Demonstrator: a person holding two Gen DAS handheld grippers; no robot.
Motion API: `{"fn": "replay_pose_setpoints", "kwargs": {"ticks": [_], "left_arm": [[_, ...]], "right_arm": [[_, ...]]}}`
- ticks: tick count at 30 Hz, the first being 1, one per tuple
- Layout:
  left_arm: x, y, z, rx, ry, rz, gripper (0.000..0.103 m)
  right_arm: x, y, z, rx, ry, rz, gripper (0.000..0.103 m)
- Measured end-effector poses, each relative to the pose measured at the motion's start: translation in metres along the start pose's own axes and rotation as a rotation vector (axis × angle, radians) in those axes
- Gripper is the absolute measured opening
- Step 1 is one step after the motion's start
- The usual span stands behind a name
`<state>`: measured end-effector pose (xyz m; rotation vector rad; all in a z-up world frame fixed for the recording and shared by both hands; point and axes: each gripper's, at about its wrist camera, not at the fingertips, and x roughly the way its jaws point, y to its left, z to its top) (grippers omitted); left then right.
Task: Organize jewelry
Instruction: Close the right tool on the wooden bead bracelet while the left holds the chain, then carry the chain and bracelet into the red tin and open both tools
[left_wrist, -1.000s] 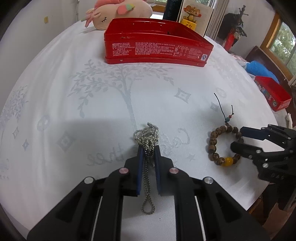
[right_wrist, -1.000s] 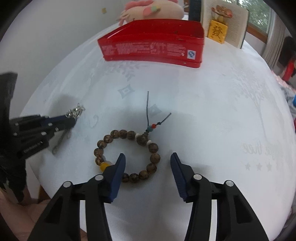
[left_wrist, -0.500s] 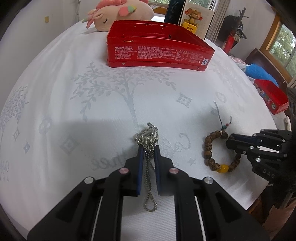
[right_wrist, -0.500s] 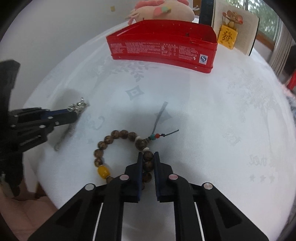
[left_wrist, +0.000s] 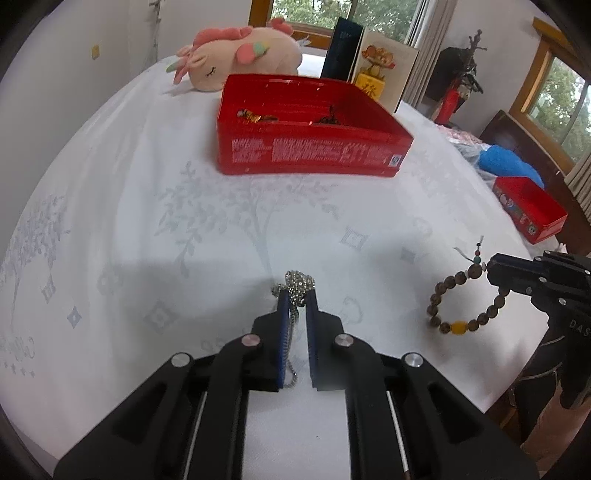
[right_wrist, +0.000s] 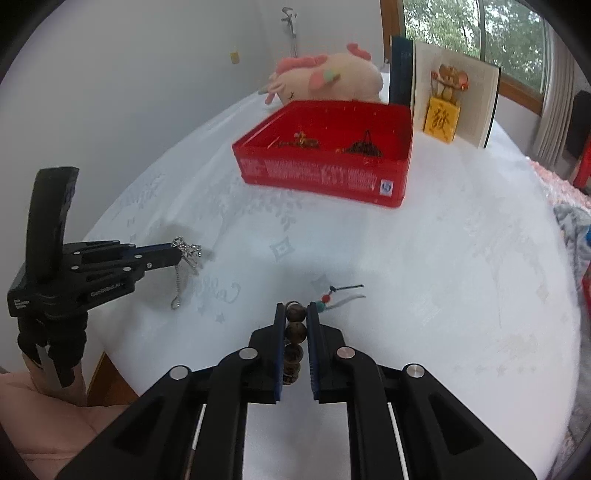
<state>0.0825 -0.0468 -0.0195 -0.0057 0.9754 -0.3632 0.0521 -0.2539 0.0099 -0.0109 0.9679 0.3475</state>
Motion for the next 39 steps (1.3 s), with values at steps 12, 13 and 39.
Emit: {"fn": "replay_pose_setpoints", "kwargs": {"ticks": [12, 13, 39], "left_arm": [[-0.025, 0.004, 0.030, 0.002, -0.086, -0.013, 0.007], [-0.029, 0.005, 0.033, 0.002, -0.097, -0.013, 0.007], [0.027, 0.001, 0.195, 0.017, -0.138, -0.002, 0.007]], "right_arm": [[-0.026, -0.006, 0.031, -0.024, -0.066, -0.026, 0.011], [-0.026, -0.007, 0.033, -0.023, -0.071, -0.024, 0.011], [0.053, -0.043, 0.207, 0.036, -0.139, -0.014, 0.011]]}}
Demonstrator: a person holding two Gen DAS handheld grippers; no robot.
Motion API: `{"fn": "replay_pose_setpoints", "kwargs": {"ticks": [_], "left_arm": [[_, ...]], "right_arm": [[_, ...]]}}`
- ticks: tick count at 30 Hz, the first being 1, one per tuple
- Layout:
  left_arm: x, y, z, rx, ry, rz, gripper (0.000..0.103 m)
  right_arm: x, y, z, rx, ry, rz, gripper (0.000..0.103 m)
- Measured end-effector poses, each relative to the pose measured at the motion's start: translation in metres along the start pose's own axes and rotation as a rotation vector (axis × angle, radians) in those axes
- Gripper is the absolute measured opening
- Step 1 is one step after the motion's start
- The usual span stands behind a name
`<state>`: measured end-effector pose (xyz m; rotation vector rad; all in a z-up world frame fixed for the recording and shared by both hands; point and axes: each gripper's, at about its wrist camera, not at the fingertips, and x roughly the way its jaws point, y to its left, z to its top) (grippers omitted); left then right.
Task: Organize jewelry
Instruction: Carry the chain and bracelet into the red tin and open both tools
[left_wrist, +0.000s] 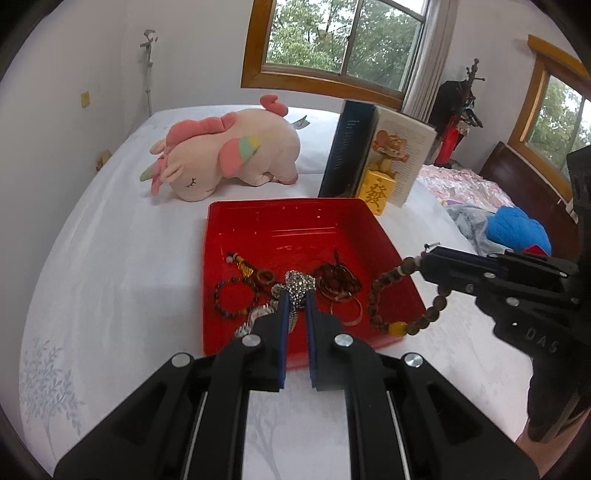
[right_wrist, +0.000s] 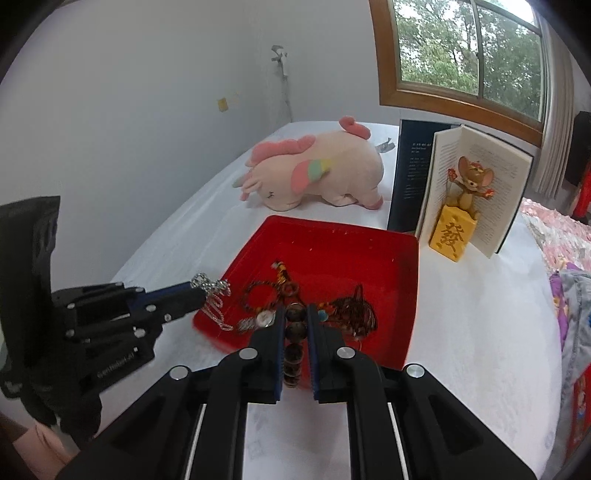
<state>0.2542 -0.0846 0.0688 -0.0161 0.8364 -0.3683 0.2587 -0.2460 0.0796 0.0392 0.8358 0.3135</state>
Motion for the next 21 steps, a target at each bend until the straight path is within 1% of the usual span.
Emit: {"fn": "replay_pose_setpoints", "kwargs": {"ticks": [4, 6, 12, 16, 17, 18, 19, 20, 21], "left_arm": [[0.033, 0.007, 0.013, -0.013, 0.034, 0.005, 0.007], [0.054, 0.011, 0.018, -0.020, 0.060, 0.020, 0.007], [0.099, 0.023, 0.024, -0.033, 0.119, 0.042, 0.007], [0.119, 0.029, 0.025, -0.039, 0.152, 0.055, 0.009], [0.121, 0.030, 0.025, -0.040, 0.151, 0.060, 0.009], [0.122, 0.030, 0.025, -0.034, 0.150, 0.070, 0.011], [0.123, 0.031, 0.024, -0.029, 0.150, 0.077, 0.021], [0.121, 0.031, 0.024, -0.030, 0.145, 0.081, 0.035], [0.119, 0.031, 0.024, -0.031, 0.134, 0.088, 0.039]], "right_arm": [[0.033, -0.011, 0.010, 0.029, 0.025, 0.001, 0.011], [0.053, -0.017, 0.013, 0.043, 0.047, 0.001, 0.011], [0.098, -0.033, 0.013, 0.083, 0.110, 0.031, 0.011], [0.117, -0.044, 0.011, 0.107, 0.144, 0.001, 0.011], [0.119, -0.048, 0.009, 0.121, 0.145, -0.010, 0.014], [0.119, -0.051, 0.009, 0.124, 0.139, -0.027, 0.015], [0.119, -0.054, 0.008, 0.123, 0.137, -0.039, 0.017], [0.117, -0.055, 0.007, 0.122, 0.134, -0.050, 0.020], [0.115, -0.056, 0.007, 0.123, 0.132, -0.054, 0.020]]}}
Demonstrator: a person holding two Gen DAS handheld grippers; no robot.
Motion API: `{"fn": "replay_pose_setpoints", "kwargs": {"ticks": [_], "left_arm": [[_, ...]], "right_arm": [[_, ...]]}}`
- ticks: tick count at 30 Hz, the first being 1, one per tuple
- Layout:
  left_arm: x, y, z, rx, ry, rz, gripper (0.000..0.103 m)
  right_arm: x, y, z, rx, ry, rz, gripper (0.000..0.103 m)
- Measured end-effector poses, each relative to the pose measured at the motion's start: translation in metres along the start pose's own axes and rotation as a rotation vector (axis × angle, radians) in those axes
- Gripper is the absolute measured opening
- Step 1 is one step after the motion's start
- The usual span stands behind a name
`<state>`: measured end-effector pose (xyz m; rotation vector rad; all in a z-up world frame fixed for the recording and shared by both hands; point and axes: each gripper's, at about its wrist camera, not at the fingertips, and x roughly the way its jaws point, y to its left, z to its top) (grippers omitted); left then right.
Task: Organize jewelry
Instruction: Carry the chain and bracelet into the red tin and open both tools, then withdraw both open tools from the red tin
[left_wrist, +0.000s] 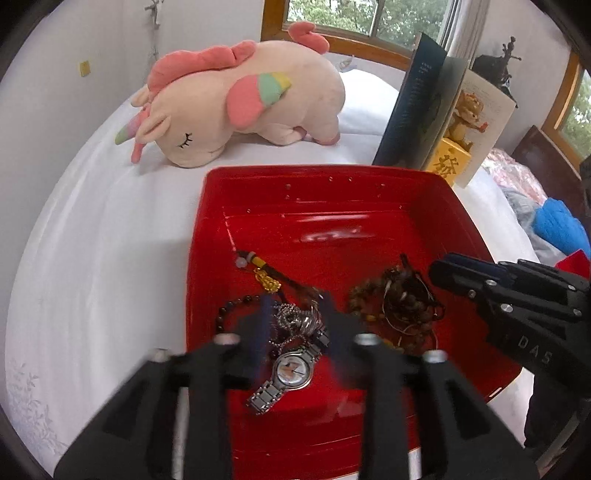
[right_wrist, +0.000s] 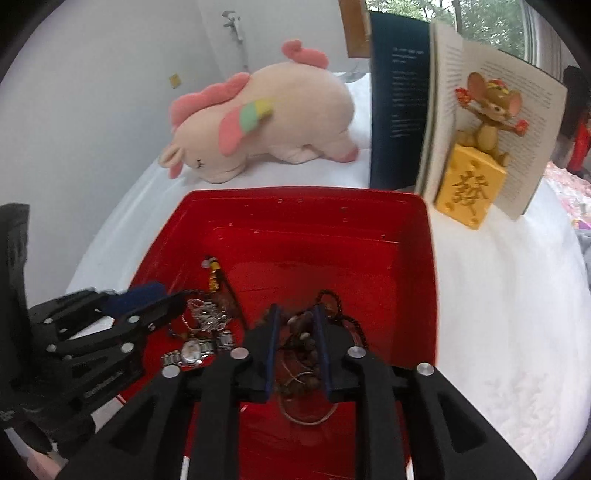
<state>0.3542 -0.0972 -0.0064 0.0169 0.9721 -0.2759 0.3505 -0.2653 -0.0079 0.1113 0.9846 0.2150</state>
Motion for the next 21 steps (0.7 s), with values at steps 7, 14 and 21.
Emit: {"fn": "replay_pose_setpoints", "kwargs": {"ticks": [7, 14, 21], "left_arm": [[-0.025, -0.002, -0.005, 0.013, -0.057, 0.040, 0.052], [-0.051, 0.001, -0.019, 0.003, -0.087, 0.073, 0.068], [-0.080, 0.000, -0.040, 0.014, -0.113, 0.083, 0.085]], "right_arm": [[-0.024, -0.003, -0.010, -0.009, -0.049, -0.070, 0.031], [-0.048, -0.006, -0.025, 0.003, -0.075, -0.114, 0.043], [-0.069, 0.001, -0.046, 0.002, -0.090, -0.133, 0.070]]}}
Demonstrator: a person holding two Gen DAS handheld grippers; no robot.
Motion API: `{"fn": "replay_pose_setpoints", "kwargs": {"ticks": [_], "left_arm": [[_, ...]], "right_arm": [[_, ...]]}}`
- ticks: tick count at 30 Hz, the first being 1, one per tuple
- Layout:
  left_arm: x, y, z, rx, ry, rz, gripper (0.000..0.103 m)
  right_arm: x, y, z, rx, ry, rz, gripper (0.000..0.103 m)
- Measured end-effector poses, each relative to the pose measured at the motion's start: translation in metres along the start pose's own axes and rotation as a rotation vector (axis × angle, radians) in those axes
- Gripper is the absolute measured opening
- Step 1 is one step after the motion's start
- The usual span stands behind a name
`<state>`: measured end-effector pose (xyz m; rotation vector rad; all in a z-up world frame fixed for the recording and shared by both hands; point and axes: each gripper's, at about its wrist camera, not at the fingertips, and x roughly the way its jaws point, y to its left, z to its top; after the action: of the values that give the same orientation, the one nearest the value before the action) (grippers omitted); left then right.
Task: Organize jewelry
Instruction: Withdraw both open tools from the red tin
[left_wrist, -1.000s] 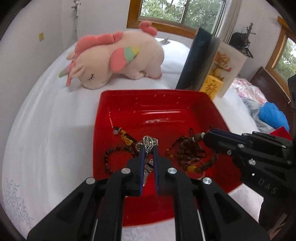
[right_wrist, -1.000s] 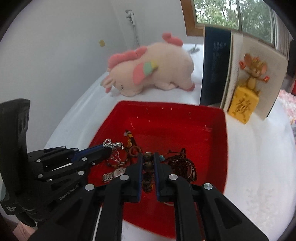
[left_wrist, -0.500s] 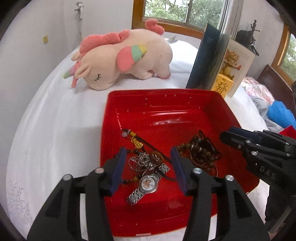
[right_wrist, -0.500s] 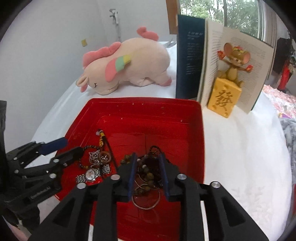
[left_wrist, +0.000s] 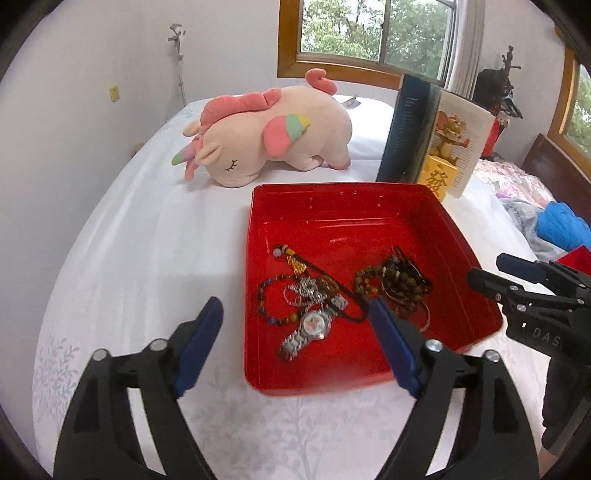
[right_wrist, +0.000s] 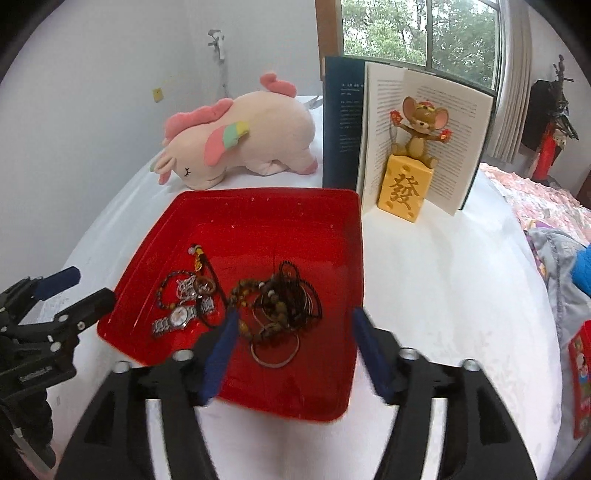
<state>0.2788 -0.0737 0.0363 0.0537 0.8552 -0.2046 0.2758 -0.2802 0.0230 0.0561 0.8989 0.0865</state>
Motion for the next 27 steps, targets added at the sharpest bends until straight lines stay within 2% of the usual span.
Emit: {"fn": "replay_pose_setpoints", "kwargs": {"ticks": [4, 13, 20, 27], "left_arm": [[-0.018, 0.000, -0.015, 0.002, -0.019, -0.001, 0.090], [-0.050, 0.002, -0.039, -0.009, -0.058, 0.012, 0.092], [-0.071, -0.003, -0.054, 0.008, -0.083, 0.026, 0.098], [-0.095, -0.002, -0.068, 0.004, -0.108, 0.037, 0.098]], "right_arm": [[-0.013, 0.003, -0.012, -0.003, -0.006, 0.005, 0.078], [-0.046, 0.010, -0.040, 0.000, -0.041, -0.003, 0.092], [-0.067, 0.013, -0.057, 0.008, -0.047, -0.032, 0.096], [-0.084, 0.020, -0.067, -0.004, -0.060, -0.049, 0.097]]}}
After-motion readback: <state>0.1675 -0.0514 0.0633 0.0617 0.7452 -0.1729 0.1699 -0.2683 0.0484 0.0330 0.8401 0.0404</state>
